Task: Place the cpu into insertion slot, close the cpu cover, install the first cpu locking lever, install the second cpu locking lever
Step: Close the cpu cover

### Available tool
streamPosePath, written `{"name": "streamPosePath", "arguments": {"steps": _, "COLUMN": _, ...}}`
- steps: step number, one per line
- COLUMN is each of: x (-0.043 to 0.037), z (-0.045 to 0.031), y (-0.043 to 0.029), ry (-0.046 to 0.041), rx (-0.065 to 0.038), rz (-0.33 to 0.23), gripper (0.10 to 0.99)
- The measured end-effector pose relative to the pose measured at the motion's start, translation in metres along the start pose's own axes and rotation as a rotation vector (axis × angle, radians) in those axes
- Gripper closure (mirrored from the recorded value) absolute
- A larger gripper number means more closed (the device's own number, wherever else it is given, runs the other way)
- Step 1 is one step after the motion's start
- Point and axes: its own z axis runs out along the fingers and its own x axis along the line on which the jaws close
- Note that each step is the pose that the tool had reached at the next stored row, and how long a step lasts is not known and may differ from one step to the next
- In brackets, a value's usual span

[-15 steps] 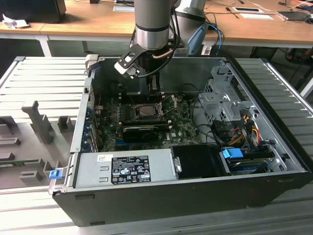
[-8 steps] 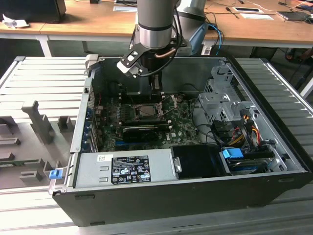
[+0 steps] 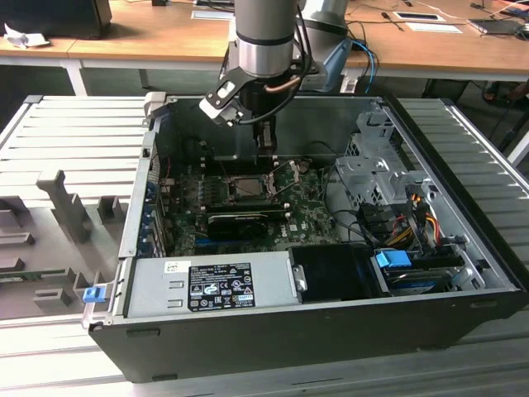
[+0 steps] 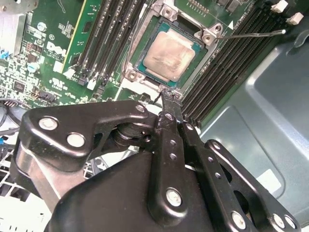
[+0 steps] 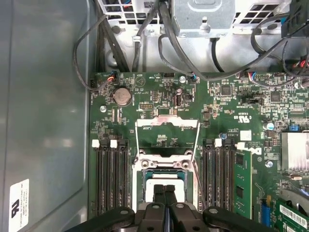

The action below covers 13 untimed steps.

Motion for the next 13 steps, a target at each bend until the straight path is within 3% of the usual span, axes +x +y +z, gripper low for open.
{"name": "streamPosePath", "arguments": {"steps": 13, "x": 0.0, "z": 0.0005, "y": 0.0173, "ry": -0.0001, "rx": 0.007, "rz": 0.0, "gripper": 0.98}}
